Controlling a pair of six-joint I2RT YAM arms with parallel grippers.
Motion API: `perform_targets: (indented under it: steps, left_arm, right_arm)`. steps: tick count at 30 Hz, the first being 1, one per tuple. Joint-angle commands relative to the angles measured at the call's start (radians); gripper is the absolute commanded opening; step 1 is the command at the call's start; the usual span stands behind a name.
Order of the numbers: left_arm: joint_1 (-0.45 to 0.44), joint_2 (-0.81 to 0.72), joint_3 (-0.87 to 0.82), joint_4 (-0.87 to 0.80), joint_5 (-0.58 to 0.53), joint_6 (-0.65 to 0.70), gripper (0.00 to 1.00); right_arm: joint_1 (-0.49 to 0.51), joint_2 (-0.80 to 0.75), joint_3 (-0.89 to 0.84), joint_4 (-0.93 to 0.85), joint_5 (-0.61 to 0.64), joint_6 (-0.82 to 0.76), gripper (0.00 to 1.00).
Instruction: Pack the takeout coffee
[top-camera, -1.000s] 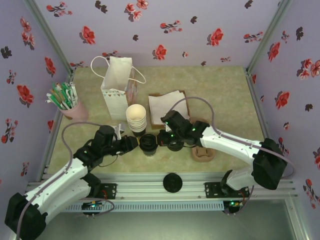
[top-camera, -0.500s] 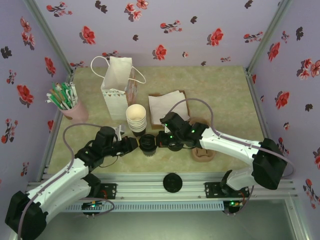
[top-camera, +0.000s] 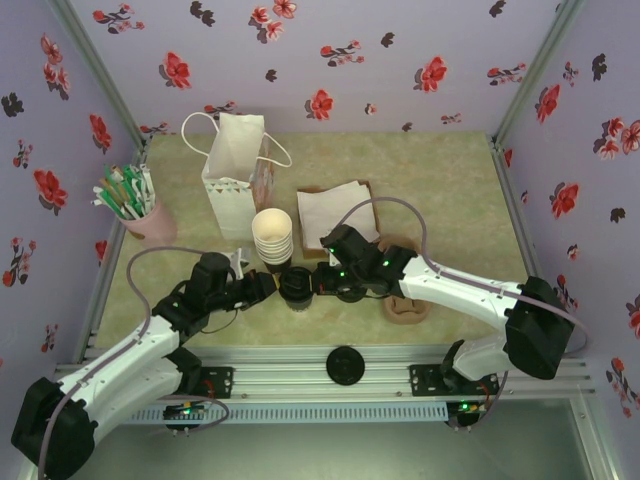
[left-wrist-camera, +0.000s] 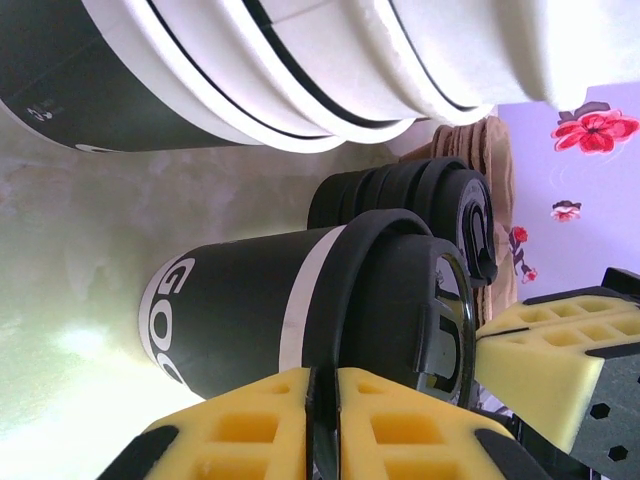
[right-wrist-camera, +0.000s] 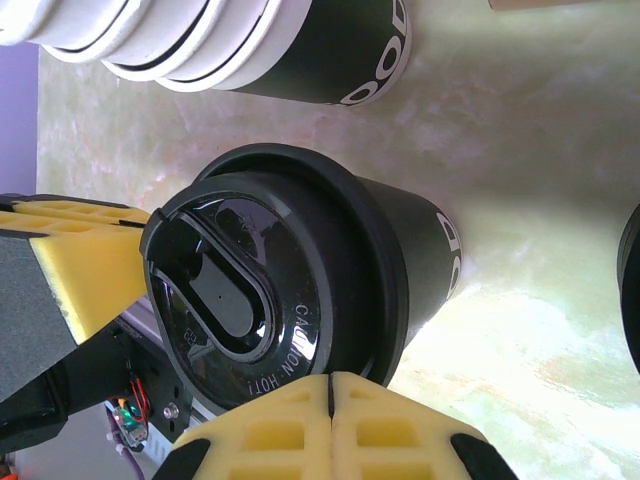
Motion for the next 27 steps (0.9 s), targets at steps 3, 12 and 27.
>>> perform_targets:
  steps: [3,12,27]
  left_arm:
    - [-0.027,0.010,-0.047,-0.009,0.039,-0.026,0.13]
    - [-0.039,0.012,-0.052,-0.015,0.028,-0.027,0.12]
    - [-0.041,-0.006,-0.020,-0.064,0.019,-0.023,0.12]
  right_arm:
    - [0.031,0.033,-0.033,-0.003,0.013,0.019,0.00]
    - [0.035,0.035,-0.058,0.001,0.019,0.027,0.00]
    - [0.042,-0.030,-0.003,-0.060,0.058,0.000,0.00]
